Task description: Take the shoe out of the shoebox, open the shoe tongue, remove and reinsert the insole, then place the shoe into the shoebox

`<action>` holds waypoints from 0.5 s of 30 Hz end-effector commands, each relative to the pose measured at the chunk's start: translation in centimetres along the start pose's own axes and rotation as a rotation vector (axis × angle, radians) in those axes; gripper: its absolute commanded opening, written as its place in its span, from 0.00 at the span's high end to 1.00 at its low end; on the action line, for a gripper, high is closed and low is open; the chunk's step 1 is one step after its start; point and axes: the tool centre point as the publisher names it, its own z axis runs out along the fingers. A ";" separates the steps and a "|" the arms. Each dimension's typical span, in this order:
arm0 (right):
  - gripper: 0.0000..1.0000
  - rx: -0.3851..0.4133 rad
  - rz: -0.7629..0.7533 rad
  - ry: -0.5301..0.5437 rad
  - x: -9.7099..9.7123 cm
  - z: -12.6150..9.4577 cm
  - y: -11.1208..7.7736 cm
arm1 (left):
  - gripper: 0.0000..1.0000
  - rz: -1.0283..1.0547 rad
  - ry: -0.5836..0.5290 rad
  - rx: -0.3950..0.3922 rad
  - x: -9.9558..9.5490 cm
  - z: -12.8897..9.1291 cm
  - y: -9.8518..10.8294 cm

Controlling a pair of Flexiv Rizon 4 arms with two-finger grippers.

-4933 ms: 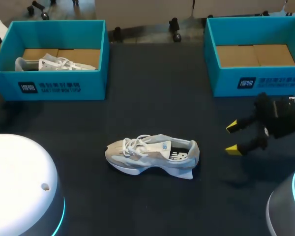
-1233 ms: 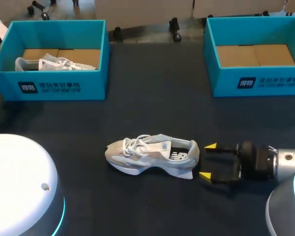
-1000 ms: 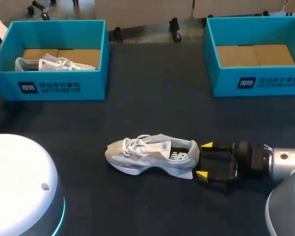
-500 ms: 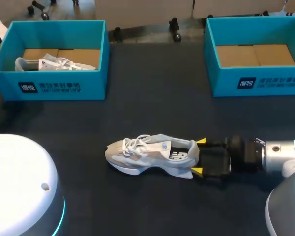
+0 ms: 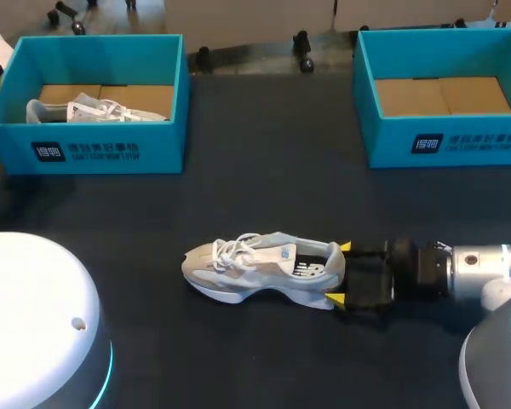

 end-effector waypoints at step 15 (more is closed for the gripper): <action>0.00 -0.015 -0.007 0.010 -0.5 1.3 0.0 | 0.00 0.000 0.002 -0.002 0.0 0.0 -0.1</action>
